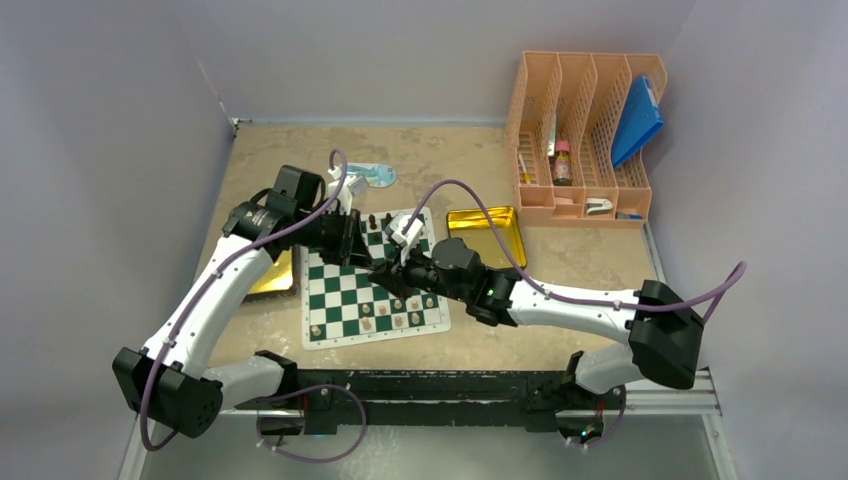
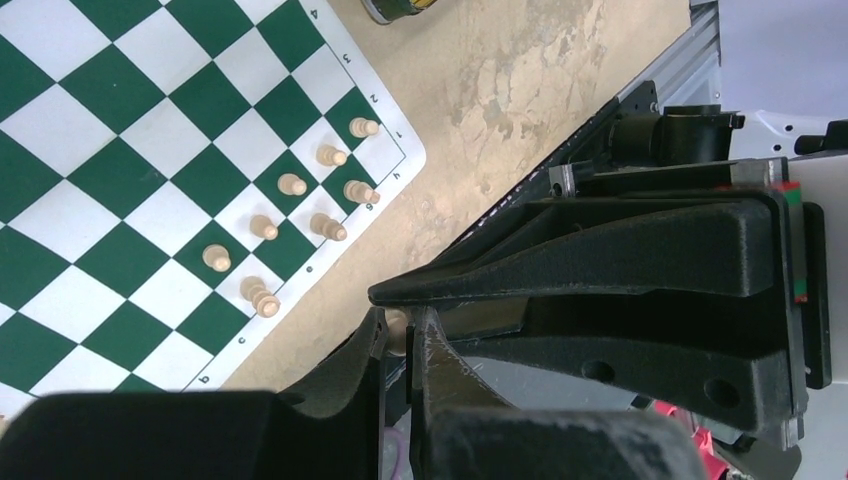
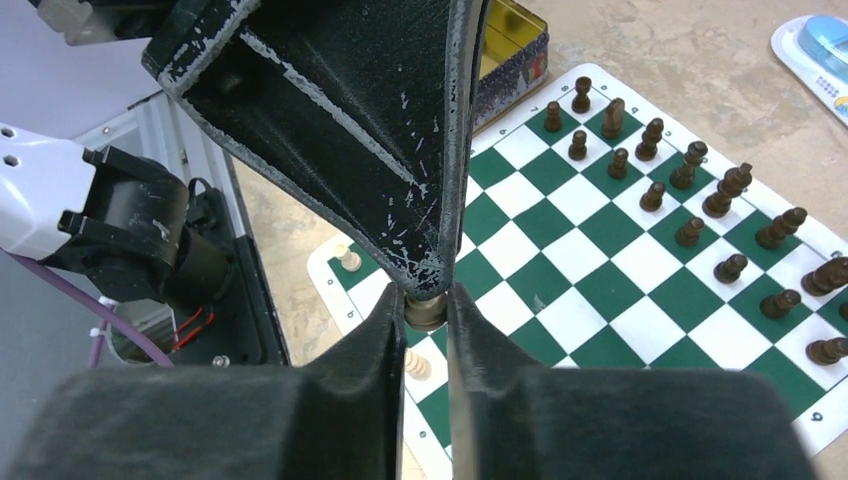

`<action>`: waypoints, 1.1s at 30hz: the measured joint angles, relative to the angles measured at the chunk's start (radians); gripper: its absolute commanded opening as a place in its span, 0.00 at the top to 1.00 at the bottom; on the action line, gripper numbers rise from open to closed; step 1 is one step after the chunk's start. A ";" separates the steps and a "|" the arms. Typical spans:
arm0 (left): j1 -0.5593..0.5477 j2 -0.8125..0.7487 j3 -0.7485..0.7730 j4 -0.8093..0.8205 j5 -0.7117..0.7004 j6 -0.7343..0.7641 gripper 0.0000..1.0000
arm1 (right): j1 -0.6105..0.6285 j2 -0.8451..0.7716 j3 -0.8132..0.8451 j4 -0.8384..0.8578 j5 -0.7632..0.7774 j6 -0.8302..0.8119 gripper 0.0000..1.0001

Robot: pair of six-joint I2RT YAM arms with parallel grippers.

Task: Set up the chess pieces on the board
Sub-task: Place the chess piece on the chessboard.

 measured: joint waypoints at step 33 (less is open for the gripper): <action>-0.005 -0.184 -0.482 0.241 -0.499 -0.487 1.00 | -0.008 -0.534 -0.177 -0.081 0.158 -0.040 0.01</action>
